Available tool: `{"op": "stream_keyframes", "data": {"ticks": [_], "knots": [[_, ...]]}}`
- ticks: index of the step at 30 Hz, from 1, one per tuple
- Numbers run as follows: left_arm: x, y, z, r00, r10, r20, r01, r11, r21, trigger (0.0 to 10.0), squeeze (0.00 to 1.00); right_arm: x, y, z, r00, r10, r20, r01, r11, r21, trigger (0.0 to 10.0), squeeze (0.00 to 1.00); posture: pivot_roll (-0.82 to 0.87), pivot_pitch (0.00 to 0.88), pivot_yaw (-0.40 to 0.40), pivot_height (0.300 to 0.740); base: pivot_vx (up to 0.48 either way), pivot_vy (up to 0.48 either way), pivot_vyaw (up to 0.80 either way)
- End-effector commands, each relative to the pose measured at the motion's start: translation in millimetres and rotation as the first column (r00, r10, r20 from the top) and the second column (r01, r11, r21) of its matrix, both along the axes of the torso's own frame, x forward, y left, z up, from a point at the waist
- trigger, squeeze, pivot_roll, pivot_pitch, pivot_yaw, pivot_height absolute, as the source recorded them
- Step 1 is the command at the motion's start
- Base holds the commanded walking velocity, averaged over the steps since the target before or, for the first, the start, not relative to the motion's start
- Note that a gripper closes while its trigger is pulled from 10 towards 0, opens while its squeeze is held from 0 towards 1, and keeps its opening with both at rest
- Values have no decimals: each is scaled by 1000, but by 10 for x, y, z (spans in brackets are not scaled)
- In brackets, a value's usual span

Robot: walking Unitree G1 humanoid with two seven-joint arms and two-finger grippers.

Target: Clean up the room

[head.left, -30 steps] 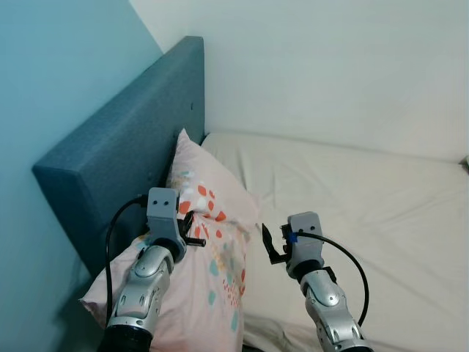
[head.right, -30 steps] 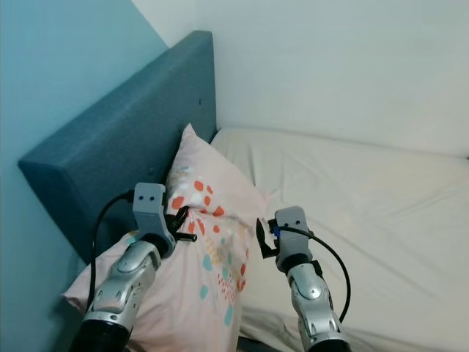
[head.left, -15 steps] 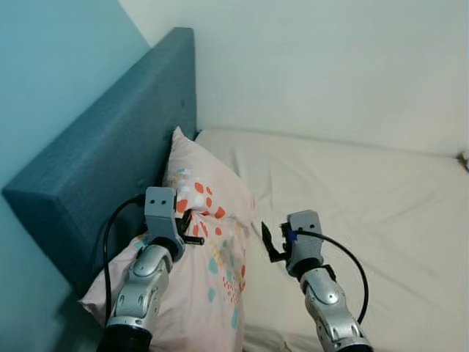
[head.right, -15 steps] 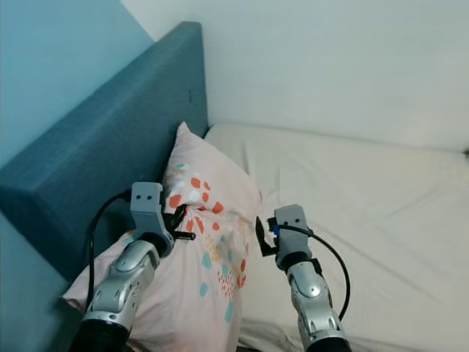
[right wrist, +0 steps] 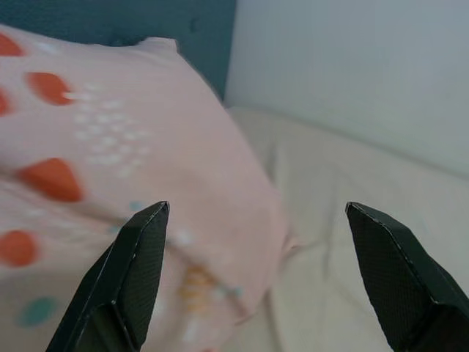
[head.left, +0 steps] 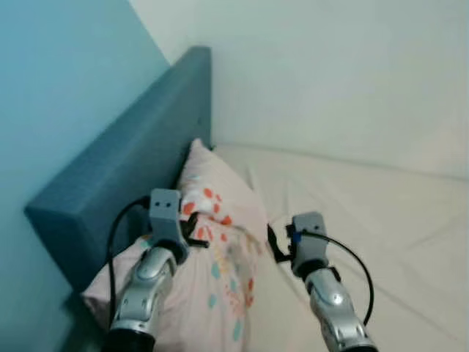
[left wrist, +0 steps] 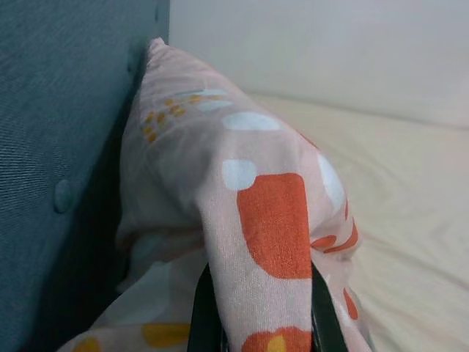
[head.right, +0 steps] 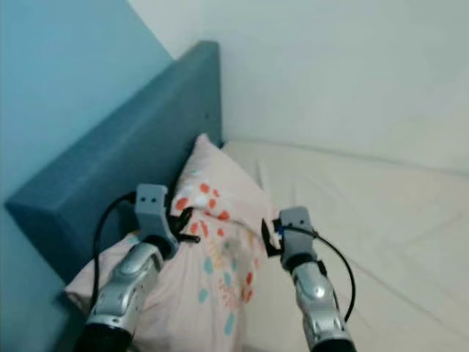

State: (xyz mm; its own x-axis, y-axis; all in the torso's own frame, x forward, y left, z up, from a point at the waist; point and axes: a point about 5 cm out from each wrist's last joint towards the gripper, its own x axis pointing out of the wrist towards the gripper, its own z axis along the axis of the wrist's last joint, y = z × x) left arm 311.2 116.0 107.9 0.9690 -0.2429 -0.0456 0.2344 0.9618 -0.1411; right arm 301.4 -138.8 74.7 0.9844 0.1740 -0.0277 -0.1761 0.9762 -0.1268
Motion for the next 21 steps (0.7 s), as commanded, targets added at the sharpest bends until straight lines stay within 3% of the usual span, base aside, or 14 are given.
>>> {"op": "stream_keyframes", "data": {"ticks": [1, 11, 15, 18, 19, 21], "knots": [[21, 24, 163, 997, 5, 79, -3, 1000, -26, 10000, 0, -24, -32, -49, 1000, -11, -19, 11, 1000, -1, 10000, 0, 12, 9, -61, 740, 0, 0, 0], [55, -35, 175, 994, -76, 82, 74, 997, 36, 10000, 0, -26, -24, -53, 1000, -19, -16, 19, 1000, 1, 10000, 0, 15, 2, -51, 740, 0, 0, 0], [167, -330, 278, 959, -264, 104, 249, 959, 138, 10000, 0, -8, -20, -54, 999, -30, -17, 30, 1000, 0, 10000, 0, 17, 12, -51, 740, 0, 0, 0], [188, -456, 367, 935, -330, 128, 314, 940, 131, 10000, 0, -8, -23, -65, 999, -34, -21, 34, 999, -6, 10000, 0, 17, 12, -51, 740, 0, 0, 0], [228, -675, 560, 889, -423, 177, 409, 906, 110, 10000, 0, -7, -45, -86, 998, -51, -32, 51, 999, -19, 10000, 0, 16, 20, -46, 740, 0, 0, 0], [260, -821, 715, 865, -454, 212, 448, 891, 77, 10000, 0, -12, -72, -103, 997, -71, -40, 70, 997, -25, 10000, 0, 16, 20, -46, 740, 0, 0, 0]]}}
